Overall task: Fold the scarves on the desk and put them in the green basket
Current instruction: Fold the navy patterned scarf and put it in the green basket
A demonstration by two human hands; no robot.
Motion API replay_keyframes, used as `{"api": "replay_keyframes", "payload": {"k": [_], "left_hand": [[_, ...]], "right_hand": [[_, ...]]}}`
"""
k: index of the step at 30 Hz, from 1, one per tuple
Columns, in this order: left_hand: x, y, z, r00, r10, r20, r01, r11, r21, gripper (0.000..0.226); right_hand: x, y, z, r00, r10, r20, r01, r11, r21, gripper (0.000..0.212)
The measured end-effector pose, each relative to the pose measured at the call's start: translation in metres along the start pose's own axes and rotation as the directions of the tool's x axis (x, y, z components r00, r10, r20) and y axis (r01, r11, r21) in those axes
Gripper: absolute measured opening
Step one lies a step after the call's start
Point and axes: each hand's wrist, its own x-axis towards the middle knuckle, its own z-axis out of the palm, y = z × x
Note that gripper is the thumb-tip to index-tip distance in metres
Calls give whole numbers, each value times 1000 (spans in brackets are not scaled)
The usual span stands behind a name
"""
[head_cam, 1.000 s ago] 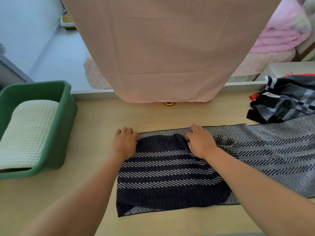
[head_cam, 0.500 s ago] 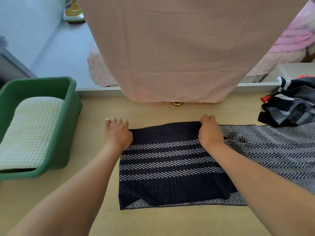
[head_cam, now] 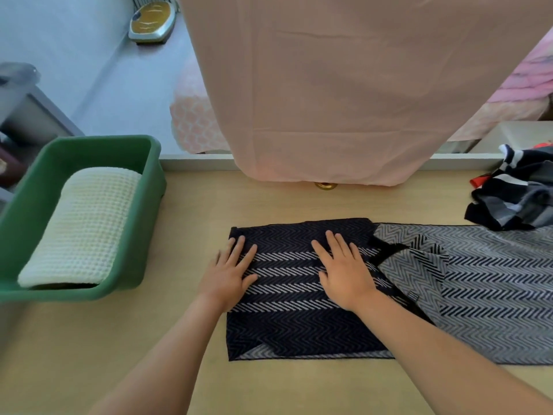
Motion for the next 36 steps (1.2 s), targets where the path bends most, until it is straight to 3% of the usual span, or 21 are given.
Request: {"api": "replay_keyframes", "payload": {"k": [2, 4, 8, 10, 15, 19, 21, 23, 25, 27, 32, 36], "left_hand": [[-7, -7, -2, 998, -64, -18, 65, 996, 59, 62], [-20, -7, -1, 987, -77, -140, 80, 997, 16, 58], [-58, 9, 10, 930, 192, -312, -233, 968, -97, 44], [-76, 17, 19, 941, 247, -230, -277, 954, -110, 56], [-89, -2, 31, 982, 191, 10, -190, 980, -53, 94], [-97, -29, 27, 993, 93, 72, -95, 995, 23, 113], [-106, -37, 28, 998, 66, 22, -67, 997, 40, 114], [-119, -39, 30, 984, 125, -126, -119, 991, 54, 102], [-130, -36, 38, 932, 224, -287, -221, 974, 41, 67], [-136, -30, 42, 905, 242, -349, -266, 964, -20, 43], [-135, -25, 50, 924, 189, -333, -215, 976, -44, 25], [-139, -39, 45, 951, 163, -263, -200, 972, -121, 15]], "right_hand": [[-12, -7, 2, 995, -97, 3, 97, 993, 63, 74], [-26, -14, 6, 983, -184, 23, 181, 978, 98, 79], [-48, -33, 19, 976, -215, 42, 212, 975, 65, 83], [-56, -45, 27, 980, -182, 85, 180, 983, 26, 83], [-59, -74, 28, 978, -89, 187, 82, 996, 43, 82], [-61, -90, 23, 973, -135, 186, 113, 986, 125, 80], [-71, -94, 24, 982, -145, 121, 128, 982, 140, 74], [-84, -93, 28, 983, -178, 40, 172, 978, 118, 60], [-94, -93, 32, 981, -194, -1, 193, 975, 106, 45], [-99, -93, 36, 985, -173, -13, 174, 980, 97, 35], [-100, -96, 38, 989, -145, -39, 146, 988, 39, 33], [-102, -97, 38, 993, -115, -22, 116, 988, 101, 37]]}}
